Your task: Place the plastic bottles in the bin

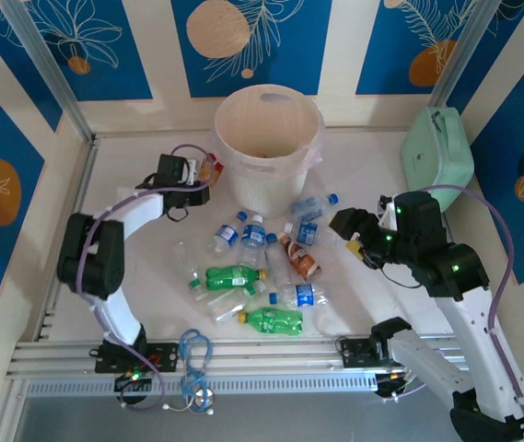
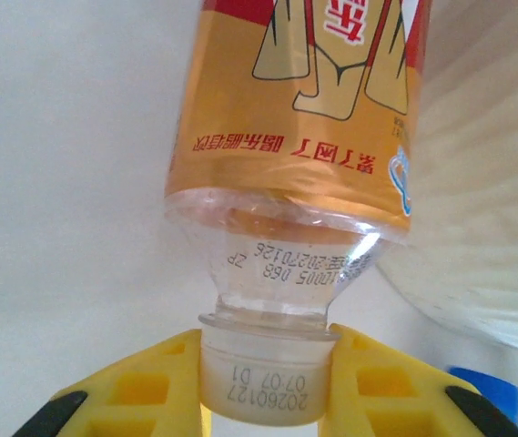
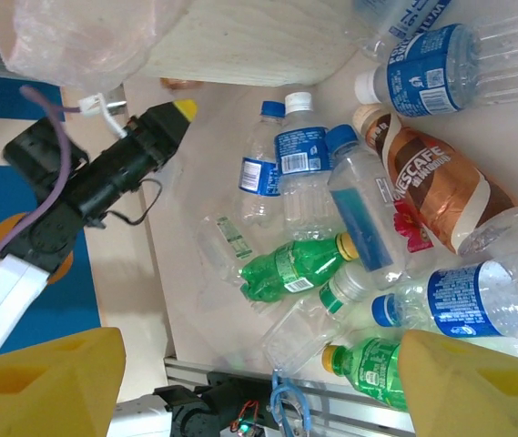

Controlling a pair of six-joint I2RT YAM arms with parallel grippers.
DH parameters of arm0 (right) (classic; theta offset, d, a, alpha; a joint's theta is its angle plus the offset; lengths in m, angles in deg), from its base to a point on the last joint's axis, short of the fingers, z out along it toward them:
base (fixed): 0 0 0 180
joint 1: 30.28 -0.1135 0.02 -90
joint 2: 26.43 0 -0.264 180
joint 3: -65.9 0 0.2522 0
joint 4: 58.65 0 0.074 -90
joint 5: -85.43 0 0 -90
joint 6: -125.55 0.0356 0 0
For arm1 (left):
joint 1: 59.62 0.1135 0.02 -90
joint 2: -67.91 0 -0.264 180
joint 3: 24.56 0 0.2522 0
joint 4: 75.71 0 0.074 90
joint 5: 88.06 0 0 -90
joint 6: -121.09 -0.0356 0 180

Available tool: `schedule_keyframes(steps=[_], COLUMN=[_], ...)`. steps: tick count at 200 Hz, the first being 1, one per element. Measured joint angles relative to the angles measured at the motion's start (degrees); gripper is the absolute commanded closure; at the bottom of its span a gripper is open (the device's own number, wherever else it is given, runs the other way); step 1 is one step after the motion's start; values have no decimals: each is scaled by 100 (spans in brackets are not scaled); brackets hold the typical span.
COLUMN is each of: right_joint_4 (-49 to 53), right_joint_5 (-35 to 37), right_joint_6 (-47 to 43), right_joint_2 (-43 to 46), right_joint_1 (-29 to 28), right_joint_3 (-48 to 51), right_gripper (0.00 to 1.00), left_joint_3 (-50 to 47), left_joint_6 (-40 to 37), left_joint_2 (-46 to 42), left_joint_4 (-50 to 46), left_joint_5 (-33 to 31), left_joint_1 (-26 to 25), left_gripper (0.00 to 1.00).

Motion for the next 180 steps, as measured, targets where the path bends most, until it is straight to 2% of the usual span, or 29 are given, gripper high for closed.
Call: schedule_keyframes(steps=[37, 72, 105, 145, 180], right_joint_4=[-13, -42, -46, -149, -153], right_joint_5=[129, 404, 603, 610, 323], right_joint_6=[-70, -273, -538, -859, -1036], right_joint_2=[-153, -566, -1132, -1790, -2422], right_joint_1=[-334, -966, -1526, -1845, -1757], right_joint_3=[-280, -863, -1565, -2479, -3508], right_gripper=[21, 22, 21, 13, 10], left_joint_3=[-223, -184, 107, 645, 850], left_joint_6=[151, 264, 385, 520, 533], left_joint_2=[-1506, -2837, -3724, -4076, -4030], left_joint_4=[-420, -1167, -1775, -1939, -1792], left_joint_5=[-271, -570, -675, -9, 675], left_joint_1=[11, 15, 15, -160, -905], left_gripper=[87, 88, 88, 88, 89])
